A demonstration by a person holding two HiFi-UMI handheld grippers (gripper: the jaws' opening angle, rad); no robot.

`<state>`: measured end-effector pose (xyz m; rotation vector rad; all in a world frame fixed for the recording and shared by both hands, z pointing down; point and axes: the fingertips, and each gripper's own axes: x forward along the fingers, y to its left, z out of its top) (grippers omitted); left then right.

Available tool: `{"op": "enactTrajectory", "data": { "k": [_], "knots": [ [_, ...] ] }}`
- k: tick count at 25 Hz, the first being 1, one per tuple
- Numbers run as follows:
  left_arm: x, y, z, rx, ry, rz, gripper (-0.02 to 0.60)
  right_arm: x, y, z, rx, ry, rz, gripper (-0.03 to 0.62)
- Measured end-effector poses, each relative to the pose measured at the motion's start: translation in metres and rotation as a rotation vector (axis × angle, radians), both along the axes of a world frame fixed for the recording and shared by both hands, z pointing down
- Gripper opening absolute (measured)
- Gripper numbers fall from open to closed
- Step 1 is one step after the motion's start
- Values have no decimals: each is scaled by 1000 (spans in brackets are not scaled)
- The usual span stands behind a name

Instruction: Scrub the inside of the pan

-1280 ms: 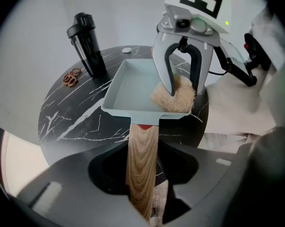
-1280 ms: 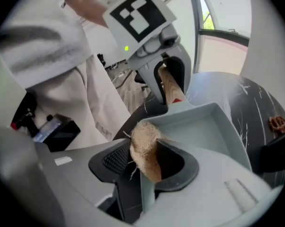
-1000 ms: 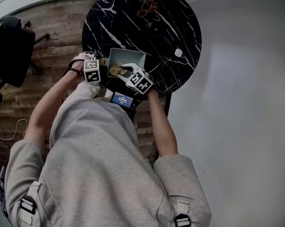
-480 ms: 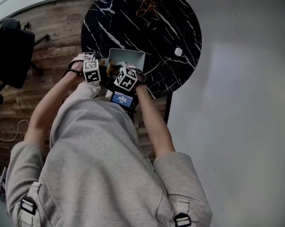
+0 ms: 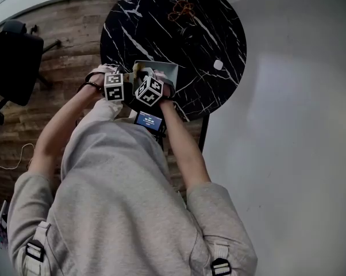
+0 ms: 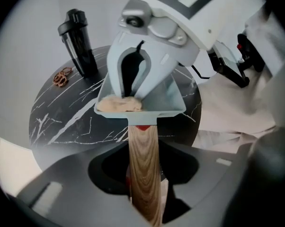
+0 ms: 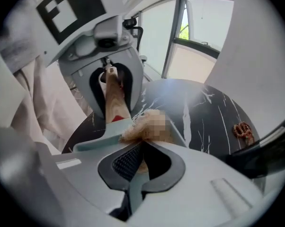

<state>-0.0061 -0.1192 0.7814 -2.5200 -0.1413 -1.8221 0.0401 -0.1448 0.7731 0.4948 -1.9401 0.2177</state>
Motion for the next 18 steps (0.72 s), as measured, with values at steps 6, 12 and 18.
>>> {"op": "enactTrajectory", "data": {
  "k": [6,12,18],
  "knots": [
    [-1,1,0,-7,18,-35,172,3,-12,-6,-16,-26,17,29],
    [-1,0,-1,-7,25,-34,173,12,-19,-31,85,-88,-8,176],
    [0,2,0,-18,9,-27,172,0,-23,-2,24,5,-63,137]
  ]
}}
